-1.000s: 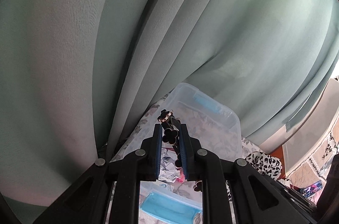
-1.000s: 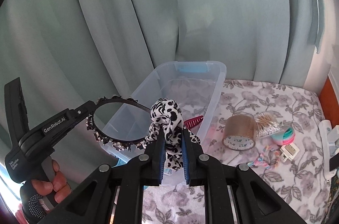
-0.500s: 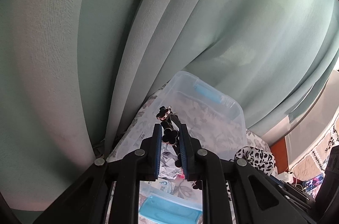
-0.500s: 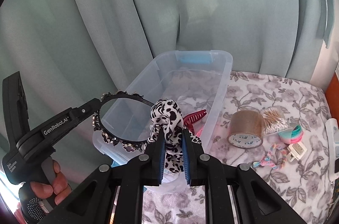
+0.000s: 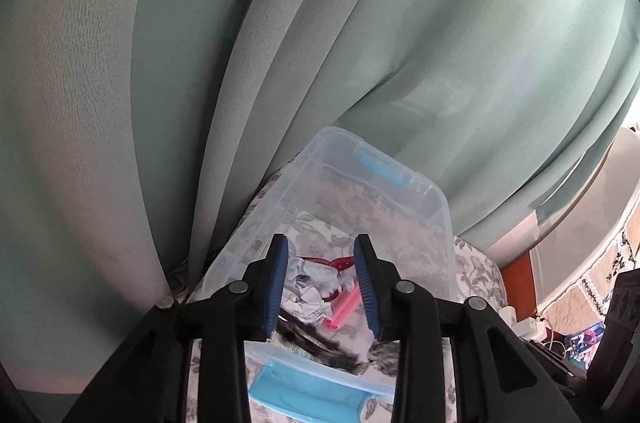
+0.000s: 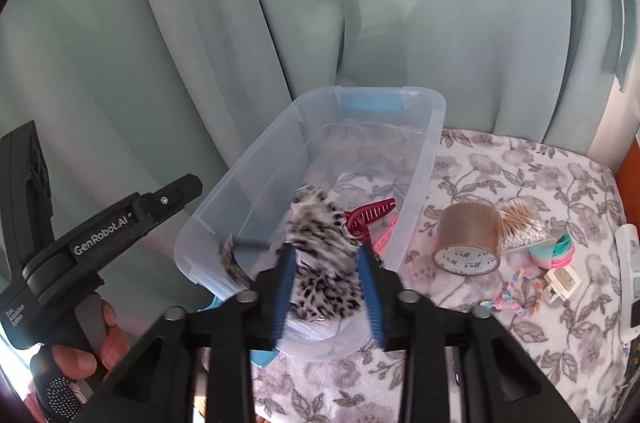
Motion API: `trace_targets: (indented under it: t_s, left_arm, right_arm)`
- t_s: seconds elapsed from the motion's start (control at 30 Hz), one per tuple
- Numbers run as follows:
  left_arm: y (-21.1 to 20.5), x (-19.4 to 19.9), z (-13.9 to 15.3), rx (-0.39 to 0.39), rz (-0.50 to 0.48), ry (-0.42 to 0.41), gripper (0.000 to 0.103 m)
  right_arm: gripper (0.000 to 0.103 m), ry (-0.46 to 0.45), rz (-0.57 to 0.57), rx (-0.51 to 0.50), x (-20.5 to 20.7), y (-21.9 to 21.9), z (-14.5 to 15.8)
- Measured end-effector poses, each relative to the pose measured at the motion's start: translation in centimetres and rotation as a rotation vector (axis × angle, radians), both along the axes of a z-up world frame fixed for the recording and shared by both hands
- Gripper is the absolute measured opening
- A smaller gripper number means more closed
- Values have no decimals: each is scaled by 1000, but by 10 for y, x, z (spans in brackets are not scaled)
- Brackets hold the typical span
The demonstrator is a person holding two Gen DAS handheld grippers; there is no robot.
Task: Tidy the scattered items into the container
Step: 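Open right tool dropping the scrunchie into the container while left tool releases the headband, then withdraw both tools from the container back over the remaining items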
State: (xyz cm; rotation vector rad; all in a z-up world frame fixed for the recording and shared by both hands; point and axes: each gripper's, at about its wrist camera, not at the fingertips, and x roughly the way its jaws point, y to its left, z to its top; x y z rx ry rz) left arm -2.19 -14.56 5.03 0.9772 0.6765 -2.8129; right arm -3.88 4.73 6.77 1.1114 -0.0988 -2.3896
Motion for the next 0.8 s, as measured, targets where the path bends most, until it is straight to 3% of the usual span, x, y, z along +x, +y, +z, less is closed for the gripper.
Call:
trace_targets:
  t_s: [0.17,0.4,0.8]
  left_arm:
    - [5,4,6,-9,-11,6,46]
    - [14,8,12,-12,-26,4,67]
    - [38,23,30,-66,-42,13,84]
  right_arm:
    - [39,7,-8,-8,4,4,4]
    - [44,19,-28,-25,13,13,12]
    - [74,59,-42,-58,34,35,28]
